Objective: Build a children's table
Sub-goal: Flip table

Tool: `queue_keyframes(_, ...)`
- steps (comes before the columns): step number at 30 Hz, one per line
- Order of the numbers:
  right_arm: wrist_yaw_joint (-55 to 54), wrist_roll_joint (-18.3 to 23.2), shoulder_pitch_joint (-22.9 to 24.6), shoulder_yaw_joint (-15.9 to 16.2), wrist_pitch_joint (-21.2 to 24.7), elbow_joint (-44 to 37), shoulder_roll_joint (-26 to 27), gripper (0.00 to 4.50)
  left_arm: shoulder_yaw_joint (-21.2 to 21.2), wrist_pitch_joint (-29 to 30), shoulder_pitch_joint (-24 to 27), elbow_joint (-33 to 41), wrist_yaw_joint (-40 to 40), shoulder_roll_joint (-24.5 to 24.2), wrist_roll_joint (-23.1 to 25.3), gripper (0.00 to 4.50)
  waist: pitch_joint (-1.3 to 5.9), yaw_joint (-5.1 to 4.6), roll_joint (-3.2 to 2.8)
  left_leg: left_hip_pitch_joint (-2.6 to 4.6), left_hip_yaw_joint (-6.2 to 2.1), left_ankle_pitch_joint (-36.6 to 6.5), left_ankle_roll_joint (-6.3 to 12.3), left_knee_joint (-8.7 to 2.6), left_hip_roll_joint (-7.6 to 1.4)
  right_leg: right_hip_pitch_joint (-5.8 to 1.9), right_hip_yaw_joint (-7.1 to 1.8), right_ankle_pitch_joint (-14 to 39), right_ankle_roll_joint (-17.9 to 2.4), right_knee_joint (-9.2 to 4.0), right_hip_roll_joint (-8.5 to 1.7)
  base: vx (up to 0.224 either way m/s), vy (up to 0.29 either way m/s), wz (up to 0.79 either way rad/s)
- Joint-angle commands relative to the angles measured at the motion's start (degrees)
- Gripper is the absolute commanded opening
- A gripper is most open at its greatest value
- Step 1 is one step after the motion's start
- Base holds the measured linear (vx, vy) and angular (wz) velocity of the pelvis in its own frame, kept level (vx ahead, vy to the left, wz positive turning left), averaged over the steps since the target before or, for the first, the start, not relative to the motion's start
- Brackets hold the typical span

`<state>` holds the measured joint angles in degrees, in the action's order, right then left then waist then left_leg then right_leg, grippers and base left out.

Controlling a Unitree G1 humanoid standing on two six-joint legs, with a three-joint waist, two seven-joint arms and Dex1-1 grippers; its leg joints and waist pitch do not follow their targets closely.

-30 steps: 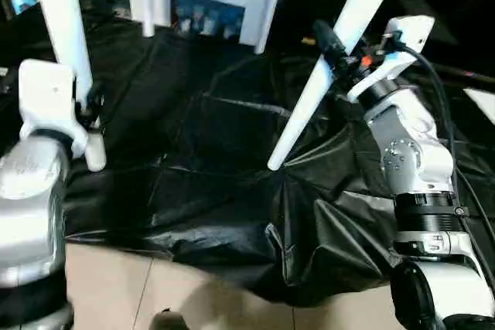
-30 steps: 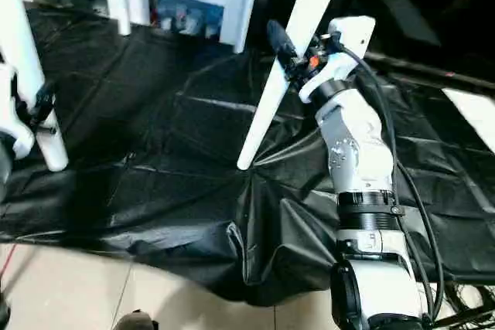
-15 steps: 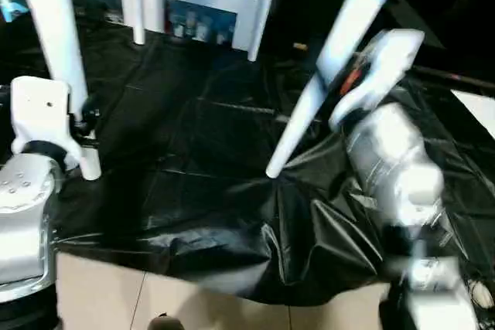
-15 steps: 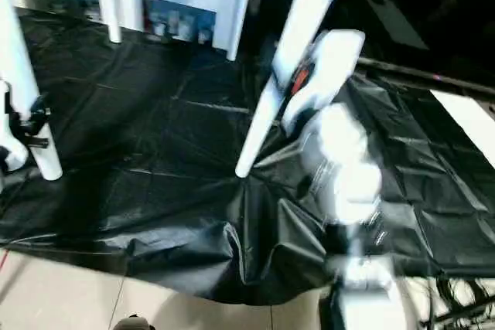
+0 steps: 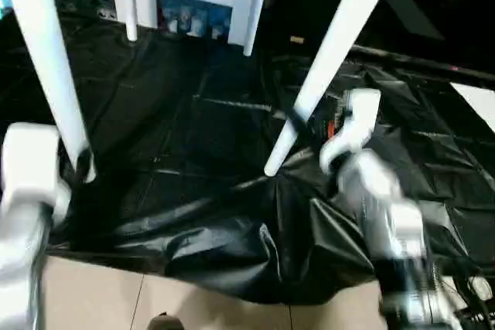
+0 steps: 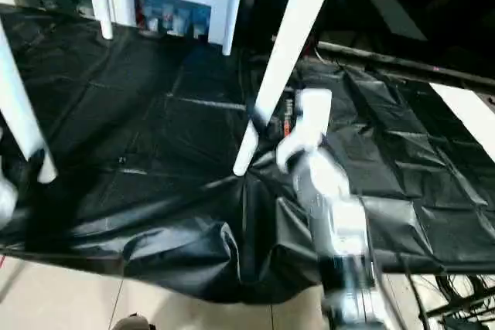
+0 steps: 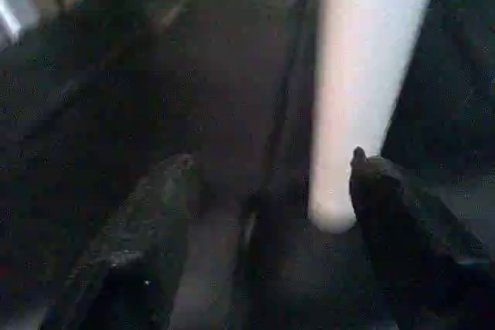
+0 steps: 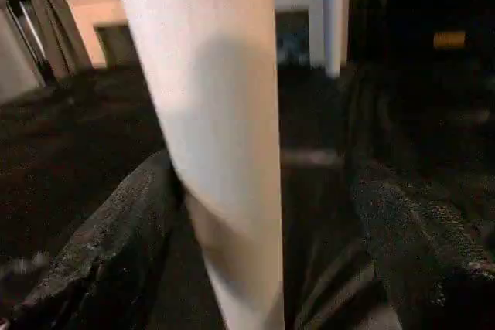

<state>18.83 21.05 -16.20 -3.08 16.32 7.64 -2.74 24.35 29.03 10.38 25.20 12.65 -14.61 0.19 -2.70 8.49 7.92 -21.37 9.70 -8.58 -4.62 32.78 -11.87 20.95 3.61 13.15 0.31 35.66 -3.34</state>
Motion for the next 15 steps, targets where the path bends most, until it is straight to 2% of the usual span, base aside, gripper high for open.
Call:
queue_keyframes(1,0.38,-0.24,4.64,-0.58,0.58,-0.71,-1.37,3.74,-1.44,-7.88,3.58,-0.63,1.77,3.28,-2.96,3.74,1.85,0.06,-1.98,1.45,-0.92,-24.45,-3.63,-4.86,-1.92,0.1,-3.12,15.91,-3.23,-6.05,-4.57,0.0,0.0,0.0)
queue_keyframes(2,0.57,-0.5,6.38,-0.32,0.34,-1.04,-1.53,3.74,-1.92,-10.71,5.2,-0.94,2.51,4.51,-3.97,3.74,2.05,0.35,-2.02,2.27,-0.94,-27.52,-4.05,-4.91,-1.95,0.4,-3.05,18.07,-2.69,-6.45,-4.33,0.0,0.0,0.0)
queue_keyframes(4,0.38,-1.81,10.31,0.61,0.47,-3.08,-2.59,3.74,-4.33,-14.6,8.8,-0.79,3.32,6.78,-4.49,3.74,1.85,0.39,-1.86,1.69,-1.15,-28.2,-4.21,-5.3,-2.08,0.02,-2.95,18.34,-2.14,-6.55,-4.34,0.0,0.0,0.0)
queue_keyframes(5,0.38,-1.81,10.31,0.61,0.47,-3.08,-2.59,3.74,-4.33,-14.6,8.8,-0.79,3.32,6.78,-4.49,3.74,1.82,0.5,-1.75,1.76,-1.16,-28.47,-4.19,-5.22,-2.1,0.1,-2.96,18.43,-1.95,-6.61,-4.34,0.0,0.0,0.0)
queue_keyframes(8,-0.56,-3.86,13.73,1.53,1.57,-7.99,-4.31,3.74,-6.68,-13.89,9.59,1.75,2.99,8.56,-4.91,3.74,1.55,0.04,-2.2,1.7,-1.2,-29.7,-4.21,-5.29,-2.01,0.16,-3.03,20.76,-1.38,-6.78,-4.34,0.0,0.0,0.0)
queue_keyframes(11,-0.3,-2.39,18.12,0.99,4.18,-15.92,-5.53,3.74,-9.99,-12.18,8.91,3.97,1.71,9.28,-3.79,3.74,1.4,-0.4,-1.84,1.79,-1.26,-30.23,-3.81,-5.12,-1.94,0.31,-3.0,23.94,-0.73,-7.12,-4.41,0.0,0.0,0.0)
queue_keyframes(14,0.05,-1.34,20.1,0.84,5.3,-19.96,-6.24,3.74,-11.34,-13.74,9.23,4.56,0.8,9.27,-1.93,3.74,1.3,-0.6,-1.81,1.71,-1.35,-29.74,-3.36,-5.13,-1.96,0.3,-3.01,24.6,0.03,-7.29,-4.36,0.0,0.0,0.0)
queue_keyframes(15,0.13,-1.08,20.38,0.91,5.47,-20.8,-6.41,3.74,-11.29,-14.73,9.34,4.54,0.37,9.4,-1.46,3.74,1.37,-0.71,-2.01,1.71,-1.36,-29.64,-3.44,-5.09,-1.94,0.28,-3.0,24.47,0.07,-7.21,-4.36,0.0,0.0,0.0)
